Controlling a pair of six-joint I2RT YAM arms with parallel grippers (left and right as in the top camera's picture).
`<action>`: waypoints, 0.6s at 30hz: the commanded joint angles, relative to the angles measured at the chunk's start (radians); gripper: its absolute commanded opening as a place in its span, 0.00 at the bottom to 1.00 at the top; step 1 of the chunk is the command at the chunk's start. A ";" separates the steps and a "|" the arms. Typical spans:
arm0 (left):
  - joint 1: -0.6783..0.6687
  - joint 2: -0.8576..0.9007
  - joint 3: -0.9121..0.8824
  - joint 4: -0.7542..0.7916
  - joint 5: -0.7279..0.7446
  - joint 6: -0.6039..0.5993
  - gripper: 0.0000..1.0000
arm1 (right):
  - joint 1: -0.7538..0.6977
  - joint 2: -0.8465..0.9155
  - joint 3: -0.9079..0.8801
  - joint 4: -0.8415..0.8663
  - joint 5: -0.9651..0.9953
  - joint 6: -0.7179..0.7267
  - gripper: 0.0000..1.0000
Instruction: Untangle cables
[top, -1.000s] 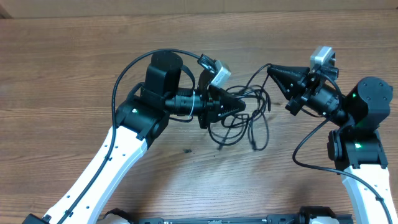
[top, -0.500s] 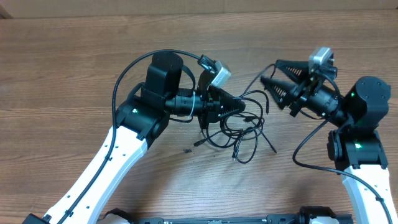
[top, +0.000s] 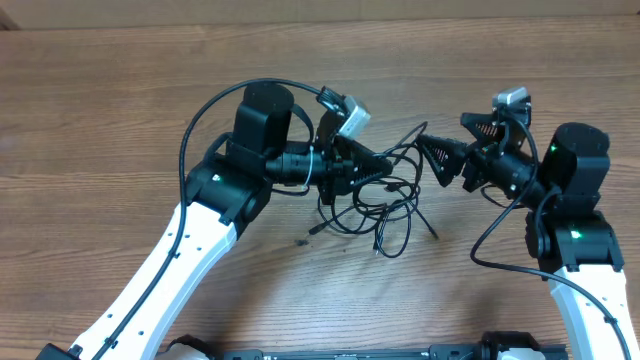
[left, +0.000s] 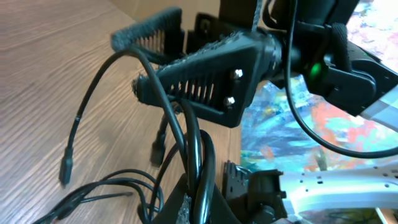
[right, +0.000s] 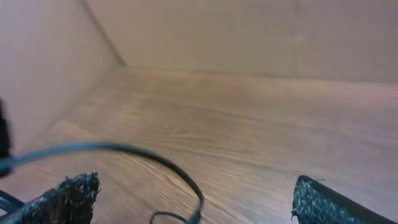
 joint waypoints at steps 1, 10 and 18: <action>0.024 -0.016 0.021 0.005 -0.077 -0.010 0.04 | -0.004 -0.009 0.006 -0.038 0.111 0.032 1.00; 0.029 -0.016 0.021 0.005 -0.307 -0.096 0.04 | -0.003 -0.009 0.006 -0.243 0.109 0.032 1.00; 0.029 -0.016 0.021 0.008 -0.340 -0.115 0.04 | -0.003 -0.009 0.006 -0.431 -0.114 0.032 1.00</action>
